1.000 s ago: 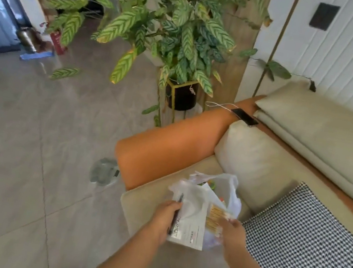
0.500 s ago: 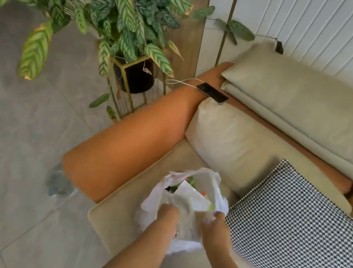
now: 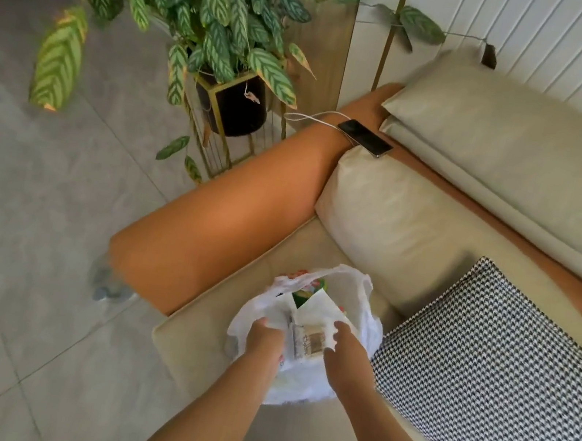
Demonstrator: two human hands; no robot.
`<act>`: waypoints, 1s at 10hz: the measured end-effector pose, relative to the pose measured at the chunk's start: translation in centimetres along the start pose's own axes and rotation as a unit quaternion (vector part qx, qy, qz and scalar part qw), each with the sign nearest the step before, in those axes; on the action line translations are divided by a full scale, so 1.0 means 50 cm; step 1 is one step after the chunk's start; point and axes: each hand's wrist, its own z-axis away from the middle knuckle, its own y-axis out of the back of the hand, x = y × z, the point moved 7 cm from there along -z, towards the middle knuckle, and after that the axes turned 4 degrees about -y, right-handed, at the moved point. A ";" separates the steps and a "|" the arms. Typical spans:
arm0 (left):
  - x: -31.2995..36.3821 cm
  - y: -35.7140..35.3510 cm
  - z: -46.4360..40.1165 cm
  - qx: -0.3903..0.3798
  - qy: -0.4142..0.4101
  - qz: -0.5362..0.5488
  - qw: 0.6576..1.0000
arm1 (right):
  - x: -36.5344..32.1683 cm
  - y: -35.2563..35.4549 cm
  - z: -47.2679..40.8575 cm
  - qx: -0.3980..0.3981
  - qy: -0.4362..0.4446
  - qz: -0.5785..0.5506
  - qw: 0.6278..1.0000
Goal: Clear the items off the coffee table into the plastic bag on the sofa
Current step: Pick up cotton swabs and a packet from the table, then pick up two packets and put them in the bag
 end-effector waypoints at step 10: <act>-0.410 0.249 0.420 0.127 -0.076 -0.208 0.967 | -0.035 -0.253 0.420 -0.206 0.365 0.312 0.853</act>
